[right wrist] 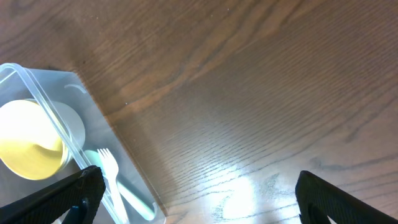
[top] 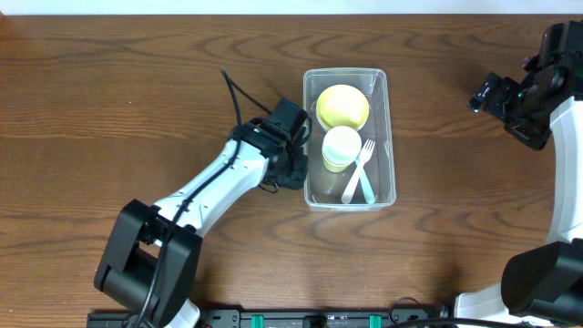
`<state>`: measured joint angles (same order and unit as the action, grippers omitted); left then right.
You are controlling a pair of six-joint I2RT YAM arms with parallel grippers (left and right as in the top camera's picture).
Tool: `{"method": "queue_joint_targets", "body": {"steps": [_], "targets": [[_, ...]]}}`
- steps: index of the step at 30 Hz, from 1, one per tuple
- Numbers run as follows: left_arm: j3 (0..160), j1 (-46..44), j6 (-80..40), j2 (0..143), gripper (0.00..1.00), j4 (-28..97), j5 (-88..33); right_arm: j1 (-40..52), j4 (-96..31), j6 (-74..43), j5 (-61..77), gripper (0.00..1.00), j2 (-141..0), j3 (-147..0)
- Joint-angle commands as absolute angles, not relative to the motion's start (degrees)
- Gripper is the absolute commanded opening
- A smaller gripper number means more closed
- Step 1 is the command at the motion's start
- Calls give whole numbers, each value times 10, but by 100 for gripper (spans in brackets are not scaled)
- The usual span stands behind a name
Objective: Pack container
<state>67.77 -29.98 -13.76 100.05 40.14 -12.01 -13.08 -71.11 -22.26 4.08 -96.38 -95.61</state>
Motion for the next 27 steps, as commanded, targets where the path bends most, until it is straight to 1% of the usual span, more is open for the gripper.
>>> {"method": "queue_joint_targets", "body": {"steps": [1,3,5,6,7,9,10,11,15,16,20,27], "targets": [[703,-264,-150,954,40,427,-79,-134,-712,-222,39,99,-966,-957],[721,-244,-130,914,50,446,-60,-134,-712,-222,39,99,-966,-957],[740,-226,-106,864,57,462,-41,-134,-712,-222,39,99,-966,-957],[749,-219,-98,837,62,467,-35,-134,-712,-222,39,99,-966,-957],[757,-212,-91,802,69,471,-34,-134,-712,-222,39,99,-966,-957],[764,-205,-86,747,79,478,-30,-134,-712,-222,39,99,-966,-957],[764,-204,-86,718,86,484,-21,-134,-712,-222,39,99,-966,-957],[764,-204,-87,683,91,495,3,-134,-712,-222,39,99,-966,-957],[764,-204,-104,563,98,565,119,-134,-712,-222,39,99,-966,-957],[764,-204,-103,531,98,585,131,-134,-712,-222,39,99,-966,-957],[764,-204,-103,430,98,639,135,-134,-712,-222,39,99,-966,-957],[764,-204,-93,321,98,734,139,-134,-712,-222,39,99,-966,-957]]}}
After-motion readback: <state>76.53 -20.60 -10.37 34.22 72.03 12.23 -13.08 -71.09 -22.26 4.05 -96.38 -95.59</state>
